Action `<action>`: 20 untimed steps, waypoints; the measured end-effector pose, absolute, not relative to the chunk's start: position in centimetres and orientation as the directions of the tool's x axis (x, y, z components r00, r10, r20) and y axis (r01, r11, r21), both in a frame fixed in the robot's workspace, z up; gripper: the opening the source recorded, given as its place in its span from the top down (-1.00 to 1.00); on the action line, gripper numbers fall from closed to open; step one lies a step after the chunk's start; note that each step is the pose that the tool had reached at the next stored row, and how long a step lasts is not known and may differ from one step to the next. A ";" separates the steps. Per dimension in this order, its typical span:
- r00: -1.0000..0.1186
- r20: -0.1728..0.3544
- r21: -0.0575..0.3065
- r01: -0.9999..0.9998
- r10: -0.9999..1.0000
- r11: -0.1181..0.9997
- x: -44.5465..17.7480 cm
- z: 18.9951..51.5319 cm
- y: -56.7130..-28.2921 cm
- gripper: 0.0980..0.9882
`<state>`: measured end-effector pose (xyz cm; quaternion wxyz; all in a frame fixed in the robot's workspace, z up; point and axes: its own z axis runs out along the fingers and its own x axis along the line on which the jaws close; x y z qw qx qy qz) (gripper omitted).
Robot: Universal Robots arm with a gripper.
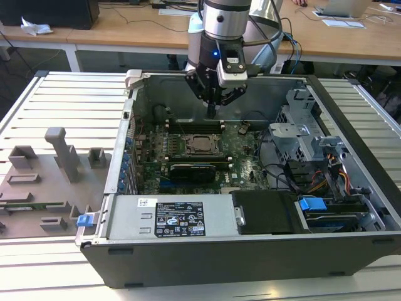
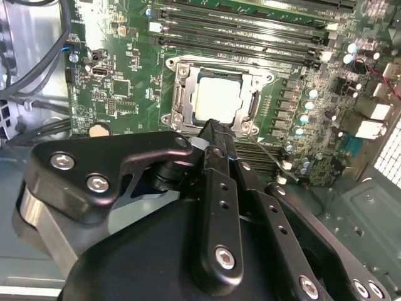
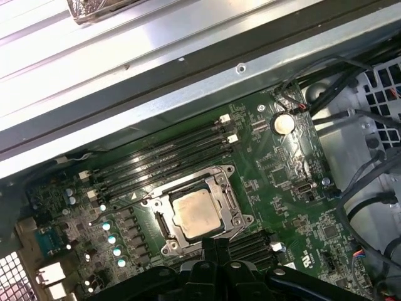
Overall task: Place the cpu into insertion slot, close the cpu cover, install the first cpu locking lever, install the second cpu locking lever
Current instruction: 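Install the first cpu locking lever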
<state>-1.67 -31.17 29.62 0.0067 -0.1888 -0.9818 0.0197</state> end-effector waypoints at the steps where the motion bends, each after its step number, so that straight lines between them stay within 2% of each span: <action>1: -0.932 0.006 -0.041 0.362 0.362 0.931 -1.7 29.6 -31.2 0.98; 20: -0.975 0.006 -0.041 0.221 0.222 0.974 -1.7 29.6 -31.2 0.98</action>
